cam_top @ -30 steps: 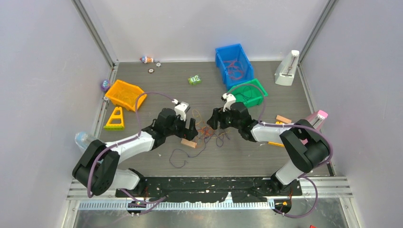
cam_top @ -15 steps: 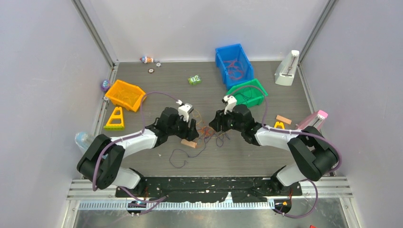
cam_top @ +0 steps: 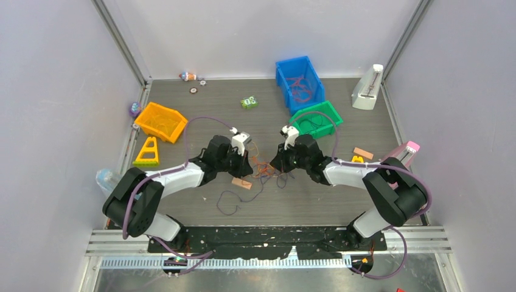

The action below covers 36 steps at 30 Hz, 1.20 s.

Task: Untangle the cables
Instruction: Untie the cable.

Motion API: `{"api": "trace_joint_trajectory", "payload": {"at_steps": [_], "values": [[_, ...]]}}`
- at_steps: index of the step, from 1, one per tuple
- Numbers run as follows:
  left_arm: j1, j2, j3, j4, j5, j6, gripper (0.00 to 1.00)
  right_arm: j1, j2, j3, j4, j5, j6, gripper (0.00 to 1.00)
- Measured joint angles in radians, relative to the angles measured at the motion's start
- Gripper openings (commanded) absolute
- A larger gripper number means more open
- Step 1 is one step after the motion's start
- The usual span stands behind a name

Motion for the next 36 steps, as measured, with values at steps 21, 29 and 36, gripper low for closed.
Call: {"api": "trace_joint_trajectory", "payload": {"at_steps": [21,29,36], "values": [[0.0,-0.207,-0.113,0.045,-0.191,0.003,0.0,0.002,-0.359,-0.182,0.067,0.243,-0.018,0.05],[0.0,-0.37,-0.19,0.042,-0.423,-0.001,0.0,0.002,-0.565,-0.171,-0.108,0.477,0.014,0.05],[0.007,-0.616,-0.319,0.041,-0.709,-0.036,0.0,-0.007,-0.745,-0.038,-0.485,0.846,0.088,0.05]]}}
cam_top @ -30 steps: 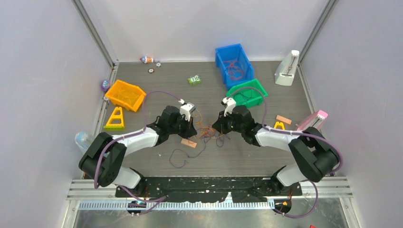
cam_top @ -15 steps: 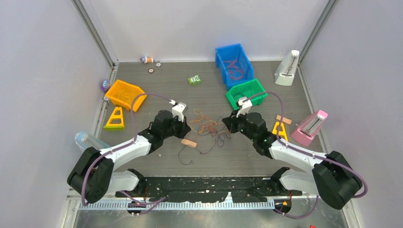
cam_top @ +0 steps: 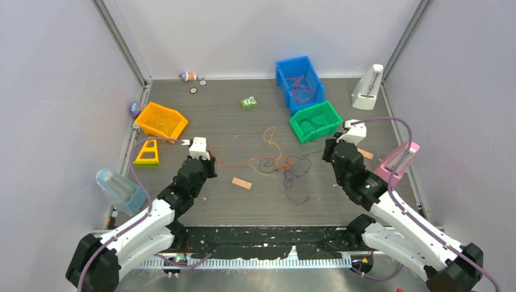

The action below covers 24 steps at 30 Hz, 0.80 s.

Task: Untangle the cables
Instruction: Untie the cable.

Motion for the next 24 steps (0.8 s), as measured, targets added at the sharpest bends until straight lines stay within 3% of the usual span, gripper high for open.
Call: {"api": "trace_joint_trajectory", "payload": {"at_steps": [6,15,24], "values": [[0.01,-0.019,-0.007,-0.053,-0.203,-0.079,0.0,-0.023,-0.045,0.219,-0.248,0.18,0.006,0.05],[0.021,-0.013,0.021,-0.206,-0.461,-0.233,0.0,-0.068,-0.016,0.495,-0.431,0.342,-0.032,0.05],[0.027,-0.066,0.021,-0.218,-0.501,-0.249,0.0,-0.157,-0.003,0.552,-0.506,0.29,-0.062,0.05]]}}
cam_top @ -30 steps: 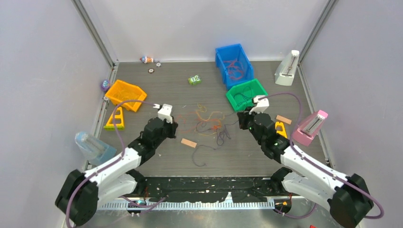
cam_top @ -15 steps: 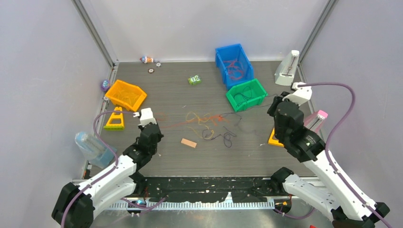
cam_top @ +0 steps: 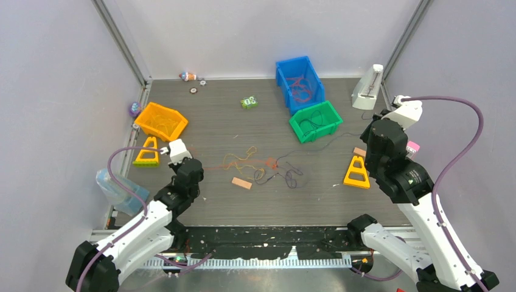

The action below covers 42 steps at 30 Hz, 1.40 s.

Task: Untangle the cables
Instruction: Untie the cable.

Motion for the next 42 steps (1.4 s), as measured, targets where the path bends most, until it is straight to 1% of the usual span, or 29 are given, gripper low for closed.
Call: {"api": "trace_joint_trajectory", "payload": {"at_steps": [9,11,12,13,14,15,16,18,19,20,23,24,26,29,32,34,38,42], "values": [[0.0,0.0,0.0,-0.009,-0.032,-0.009,0.0,-0.001,0.047,0.002,-0.021,-0.05,-0.013,0.05],[0.0,0.0,0.0,-0.01,-0.038,-0.01,0.0,-0.003,0.061,0.002,-0.03,-0.054,-0.013,0.07],[0.0,0.001,0.0,-0.01,-0.037,-0.01,0.0,-0.005,0.067,0.002,-0.034,-0.06,-0.013,0.14],[0.0,0.002,0.0,-0.01,-0.035,-0.008,0.0,-0.005,0.073,0.002,-0.039,-0.068,-0.013,0.27],[0.0,0.003,-0.001,-0.005,-0.025,0.0,0.0,-0.005,0.078,0.002,-0.042,-0.08,-0.013,0.61],[0.0,0.005,-0.002,0.005,-0.014,0.008,0.0,-0.006,0.084,0.001,-0.044,-0.095,-0.011,0.76],[0.0,0.008,-0.004,0.021,0.014,0.028,0.04,-0.006,0.088,-0.002,-0.045,-0.113,-0.004,0.9],[0.001,0.014,-0.004,0.048,0.069,0.066,0.16,-0.006,0.093,-0.023,-0.044,-0.163,-0.002,0.95],[0.002,0.017,-0.004,0.063,0.111,0.092,0.24,-0.006,0.093,-0.042,-0.04,-0.193,-0.002,0.96],[0.002,0.018,-0.004,0.076,0.155,0.117,0.34,-0.007,0.093,-0.062,-0.034,-0.227,-0.006,0.96],[0.002,0.019,-0.004,0.105,0.287,0.182,0.63,-0.009,0.093,-0.152,0.01,-0.402,-0.026,0.95],[0.002,0.019,-0.004,0.11,0.3,0.187,0.69,-0.009,0.098,-0.182,0.024,-0.473,-0.035,0.95],[0.002,0.015,-0.006,0.129,0.362,0.217,0.78,-0.003,0.121,-0.226,0.058,-0.593,-0.051,0.93],[0.002,-0.004,-0.018,0.161,0.444,0.248,0.83,0.026,0.193,-0.249,0.108,-0.722,-0.07,0.85],[-0.001,-0.016,-0.038,0.212,0.541,0.281,0.85,0.074,0.291,-0.25,0.188,-0.829,-0.092,0.83],[-0.001,0.004,-0.042,0.241,0.604,0.294,0.85,0.111,0.361,-0.25,0.249,-0.887,-0.109,0.82],[-0.002,0.134,-0.016,0.262,0.715,0.307,0.85,0.172,0.518,-0.242,0.349,-0.983,-0.145,0.79],[-0.002,0.263,0.034,0.258,0.82,0.308,0.85,0.211,0.665,-0.208,0.422,-1.044,-0.172,0.75]]}}
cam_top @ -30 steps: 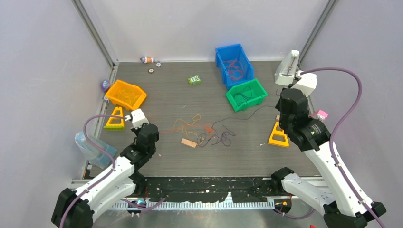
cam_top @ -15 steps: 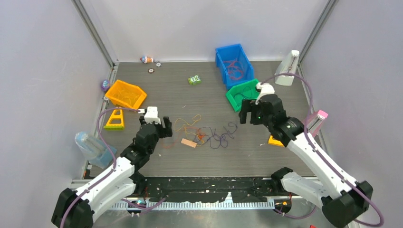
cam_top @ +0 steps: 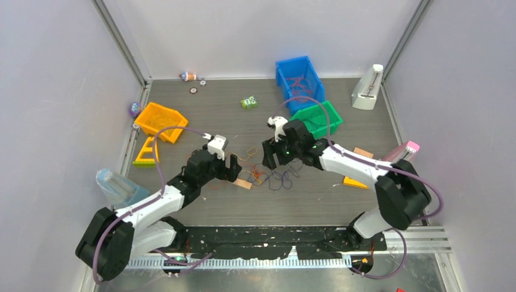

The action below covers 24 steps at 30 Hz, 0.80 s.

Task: Untangle the cables
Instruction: Untie the cable.

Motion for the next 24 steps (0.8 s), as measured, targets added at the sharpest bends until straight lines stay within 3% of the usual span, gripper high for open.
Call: {"api": "trace_joint_trajectory", "payload": {"at_steps": [4,7,9,13,15,19,24], "values": [[0.0,0.082,0.051,-0.011,0.101,-0.002,0.85,0.027,0.127,0.042,0.06,-0.026,-0.025,0.73],[0.0,0.143,0.1,-0.034,0.148,-0.004,0.85,0.035,0.196,0.064,0.089,-0.028,-0.037,0.65],[0.001,0.178,0.127,-0.054,0.157,-0.009,0.84,0.04,0.229,0.076,0.098,-0.027,-0.043,0.53],[0.01,0.224,0.158,-0.092,0.157,-0.023,0.84,0.046,0.277,0.098,0.111,-0.026,-0.063,0.13],[0.018,0.227,0.159,-0.105,0.157,-0.028,0.84,0.048,0.283,0.1,0.117,-0.026,-0.069,0.06],[0.037,0.216,0.154,-0.107,0.16,-0.045,0.84,0.055,0.269,0.09,0.135,-0.033,-0.066,0.05],[0.044,0.17,0.132,-0.083,0.182,-0.047,0.84,0.06,0.125,0.047,0.138,-0.055,-0.066,0.05]]}}
